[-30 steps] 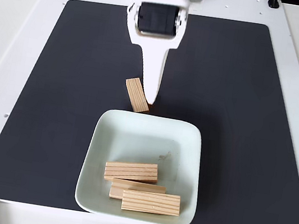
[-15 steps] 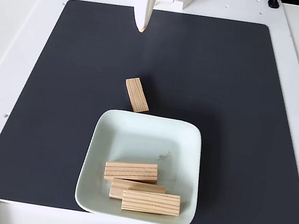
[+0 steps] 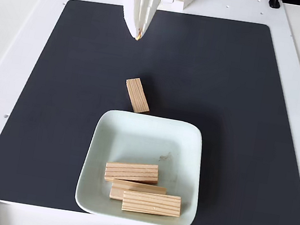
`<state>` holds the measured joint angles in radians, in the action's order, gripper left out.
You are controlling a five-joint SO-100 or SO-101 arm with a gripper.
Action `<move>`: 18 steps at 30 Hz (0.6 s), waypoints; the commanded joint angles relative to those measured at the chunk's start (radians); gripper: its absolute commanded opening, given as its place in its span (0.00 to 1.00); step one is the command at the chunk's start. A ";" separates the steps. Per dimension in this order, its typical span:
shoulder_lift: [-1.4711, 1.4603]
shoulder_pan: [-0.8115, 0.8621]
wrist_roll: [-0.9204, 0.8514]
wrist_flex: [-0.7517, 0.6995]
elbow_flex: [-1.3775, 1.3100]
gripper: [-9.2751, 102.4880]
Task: Pick up the wooden block and place them on the plate.
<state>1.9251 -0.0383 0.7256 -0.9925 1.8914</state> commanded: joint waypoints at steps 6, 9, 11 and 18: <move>-0.331 -0.052 0.256 0.006 -0.279 0.08; -0.390 -0.057 0.291 0.005 -0.282 0.08; -0.408 -0.057 0.301 0.003 -0.282 0.08; -0.411 -0.052 0.302 -0.081 -0.291 0.08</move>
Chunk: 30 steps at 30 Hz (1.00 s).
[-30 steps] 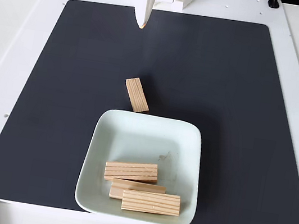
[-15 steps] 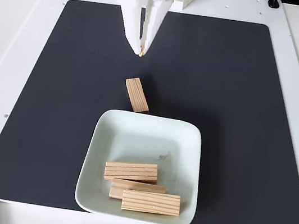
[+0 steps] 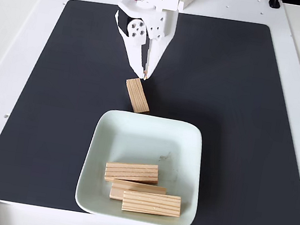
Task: Pick up the wooden block and place them on the plate.
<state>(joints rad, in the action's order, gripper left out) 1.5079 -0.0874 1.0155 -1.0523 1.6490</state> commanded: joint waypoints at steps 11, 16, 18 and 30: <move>0.008 0.028 0.012 -0.028 -0.044 0.33; 0.003 0.018 0.038 -0.023 -0.054 0.34; -0.008 0.017 0.072 -0.017 -0.054 0.34; -0.092 -0.025 0.160 -0.011 -0.121 0.34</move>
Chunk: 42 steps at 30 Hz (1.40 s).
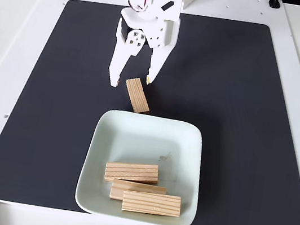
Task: Pick up the wooden block and place them on the plate.
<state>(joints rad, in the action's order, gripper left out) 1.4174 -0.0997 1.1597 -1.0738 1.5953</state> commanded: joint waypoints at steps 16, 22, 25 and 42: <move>-0.114 -0.015 0.020 0.011 -0.137 0.34; -0.138 -0.017 0.020 0.011 -0.137 0.34; -0.143 -0.017 0.020 0.011 -0.137 0.34; -0.147 -0.029 0.020 0.052 -0.123 0.07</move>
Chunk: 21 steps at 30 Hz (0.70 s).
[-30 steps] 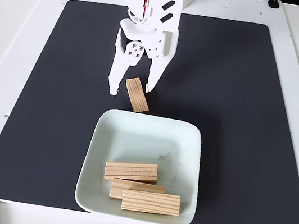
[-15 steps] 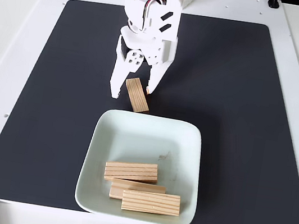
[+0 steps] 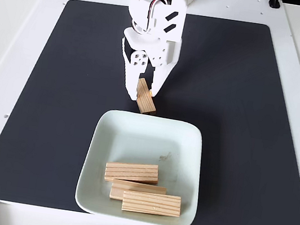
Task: Pick up the wooden block and place them on the plate.
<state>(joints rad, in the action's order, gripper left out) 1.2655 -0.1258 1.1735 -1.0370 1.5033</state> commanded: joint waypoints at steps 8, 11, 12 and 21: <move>-0.025 0.006 0.006 0.005 -0.031 0.09; -0.015 0.005 0.006 0.005 -0.011 0.09; -0.014 0.005 0.006 0.008 0.002 0.09; 0.225 -0.020 -0.011 0.015 0.147 0.09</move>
<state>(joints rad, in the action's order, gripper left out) 1.3545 -0.1273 1.1735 -1.0201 1.6183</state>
